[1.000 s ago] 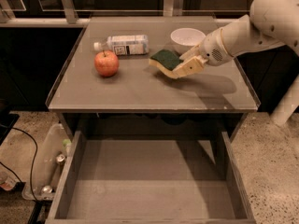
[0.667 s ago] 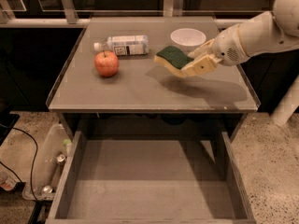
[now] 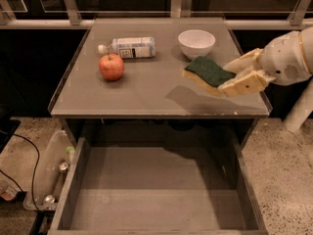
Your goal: Place sponge into top drawer
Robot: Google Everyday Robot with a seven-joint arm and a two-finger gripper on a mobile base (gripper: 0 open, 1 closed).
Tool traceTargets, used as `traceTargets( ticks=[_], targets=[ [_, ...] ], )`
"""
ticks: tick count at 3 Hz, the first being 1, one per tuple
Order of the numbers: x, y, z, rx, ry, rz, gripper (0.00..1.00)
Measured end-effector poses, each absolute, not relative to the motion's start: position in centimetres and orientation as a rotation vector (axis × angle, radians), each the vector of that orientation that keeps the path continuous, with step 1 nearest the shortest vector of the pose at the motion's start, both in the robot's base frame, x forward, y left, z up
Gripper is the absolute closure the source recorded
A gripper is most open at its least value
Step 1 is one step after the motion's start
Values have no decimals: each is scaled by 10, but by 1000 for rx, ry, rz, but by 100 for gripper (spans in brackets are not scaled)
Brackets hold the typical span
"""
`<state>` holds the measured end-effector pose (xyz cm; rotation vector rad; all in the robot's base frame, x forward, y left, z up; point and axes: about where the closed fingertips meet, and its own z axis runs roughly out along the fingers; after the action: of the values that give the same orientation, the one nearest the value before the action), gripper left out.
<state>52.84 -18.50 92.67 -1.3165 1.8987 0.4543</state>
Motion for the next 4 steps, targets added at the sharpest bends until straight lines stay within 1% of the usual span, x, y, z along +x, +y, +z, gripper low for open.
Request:
traceTargets(
  ticks=[1, 2, 3, 4],
  targets=[
    [484, -202, 928, -1320, 1914, 415, 100],
    [432, -226, 904, -1264, 1986, 406, 100],
    [429, -218, 896, -1278, 1988, 415, 100],
    [411, -207, 862, -1231, 2026, 475, 100]
  ],
)
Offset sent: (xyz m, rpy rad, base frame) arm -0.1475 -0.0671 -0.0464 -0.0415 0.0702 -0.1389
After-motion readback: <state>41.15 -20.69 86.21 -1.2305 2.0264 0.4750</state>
